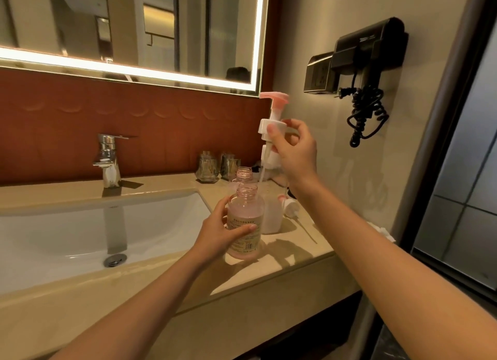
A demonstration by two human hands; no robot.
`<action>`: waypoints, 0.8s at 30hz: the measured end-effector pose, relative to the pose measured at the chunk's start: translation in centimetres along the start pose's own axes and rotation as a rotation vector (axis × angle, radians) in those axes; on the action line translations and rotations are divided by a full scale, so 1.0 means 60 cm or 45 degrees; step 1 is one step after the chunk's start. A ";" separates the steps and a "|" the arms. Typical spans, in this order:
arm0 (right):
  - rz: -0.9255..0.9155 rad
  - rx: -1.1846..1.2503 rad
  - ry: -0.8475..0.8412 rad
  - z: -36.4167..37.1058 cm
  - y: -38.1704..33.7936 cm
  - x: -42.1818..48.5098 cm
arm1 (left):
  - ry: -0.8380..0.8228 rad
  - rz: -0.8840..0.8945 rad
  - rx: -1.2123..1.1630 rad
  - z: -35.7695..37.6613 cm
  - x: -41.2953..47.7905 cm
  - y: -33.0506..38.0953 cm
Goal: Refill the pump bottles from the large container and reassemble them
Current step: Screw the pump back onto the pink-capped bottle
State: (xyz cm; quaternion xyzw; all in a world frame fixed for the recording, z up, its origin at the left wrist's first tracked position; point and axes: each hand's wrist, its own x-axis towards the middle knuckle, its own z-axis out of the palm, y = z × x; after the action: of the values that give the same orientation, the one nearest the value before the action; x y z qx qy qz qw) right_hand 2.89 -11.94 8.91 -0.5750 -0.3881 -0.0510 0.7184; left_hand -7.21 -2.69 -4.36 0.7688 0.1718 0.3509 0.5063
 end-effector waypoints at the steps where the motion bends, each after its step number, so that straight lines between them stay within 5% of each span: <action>1: -0.015 0.010 0.003 0.003 -0.003 0.002 | -0.021 -0.012 0.001 -0.003 0.000 0.003; 12: -0.078 0.075 0.035 0.023 -0.005 0.004 | -0.034 -0.027 -0.014 -0.010 -0.002 0.004; 24: 0.054 -0.106 -0.325 0.018 0.089 -0.074 | -0.032 -0.005 -0.009 -0.009 0.000 -0.005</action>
State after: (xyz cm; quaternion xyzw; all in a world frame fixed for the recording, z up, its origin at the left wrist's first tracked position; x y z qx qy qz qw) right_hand 2.06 -10.90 2.01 -0.6143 -0.4617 0.0215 0.6395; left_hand -7.58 -2.19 -4.49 0.7710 0.1658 0.3407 0.5118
